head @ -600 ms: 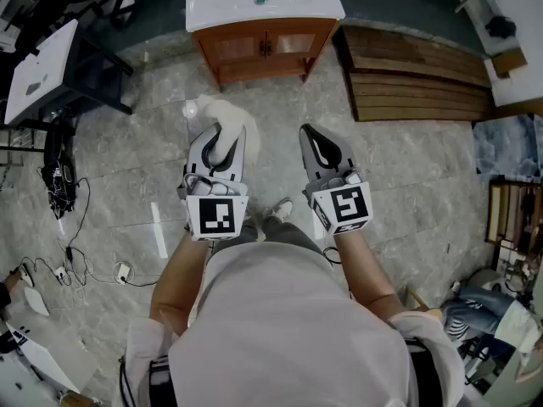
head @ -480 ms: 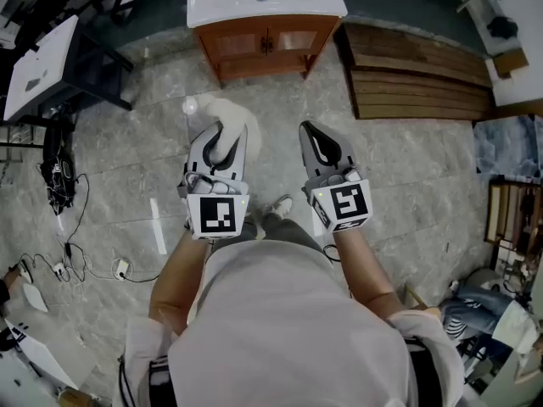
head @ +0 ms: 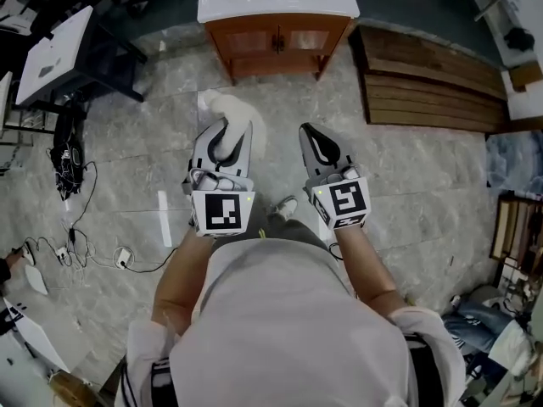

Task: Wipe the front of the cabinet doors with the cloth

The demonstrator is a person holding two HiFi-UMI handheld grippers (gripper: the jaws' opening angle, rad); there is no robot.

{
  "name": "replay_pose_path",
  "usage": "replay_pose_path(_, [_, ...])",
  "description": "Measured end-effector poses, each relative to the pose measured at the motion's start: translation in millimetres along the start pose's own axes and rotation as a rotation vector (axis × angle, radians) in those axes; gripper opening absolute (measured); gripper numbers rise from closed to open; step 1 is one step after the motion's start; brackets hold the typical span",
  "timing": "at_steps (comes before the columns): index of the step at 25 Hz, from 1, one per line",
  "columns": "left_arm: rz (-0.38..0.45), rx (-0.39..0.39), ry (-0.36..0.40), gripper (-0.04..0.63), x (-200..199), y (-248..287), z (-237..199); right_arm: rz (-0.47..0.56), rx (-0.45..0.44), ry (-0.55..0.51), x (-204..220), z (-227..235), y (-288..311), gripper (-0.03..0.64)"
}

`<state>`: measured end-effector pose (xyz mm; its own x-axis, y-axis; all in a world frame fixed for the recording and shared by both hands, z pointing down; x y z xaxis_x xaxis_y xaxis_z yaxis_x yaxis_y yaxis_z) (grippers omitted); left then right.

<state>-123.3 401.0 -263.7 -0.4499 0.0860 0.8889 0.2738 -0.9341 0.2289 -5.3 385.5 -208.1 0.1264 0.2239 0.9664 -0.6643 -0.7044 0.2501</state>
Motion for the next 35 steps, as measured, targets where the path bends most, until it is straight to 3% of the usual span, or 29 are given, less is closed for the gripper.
replay_pose_path(8, [-0.014, -0.006, -0.03, 0.072, 18.9, 45.7, -19.8, -0.037, -0.015, -0.013, 4.9, 18.0, 38.9, 0.038])
replay_pose_path(26, [-0.03, 0.148, -0.098, 0.072, 87.7, 302.4, -135.6, -0.171, 0.091, -0.024, -8.7, 134.5, 272.8, 0.038])
replay_pose_path(35, [-0.118, 0.188, -0.107, 0.072, 151.2, 388.9, -134.6, -0.208, 0.133, 0.027, 28.5, 191.7, 337.2, 0.038])
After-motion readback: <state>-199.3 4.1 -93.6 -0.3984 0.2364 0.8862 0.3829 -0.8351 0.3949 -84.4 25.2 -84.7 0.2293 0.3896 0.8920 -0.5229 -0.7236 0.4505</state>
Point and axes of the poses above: the fingertips, and each gripper's own axes: y forward along the fingers, z to its right, x out of its underside, the point moved 2 cm from there along -y, backward along the fingers, and after that the axes turned 3 degrees about -z, right-handed, at the moved point
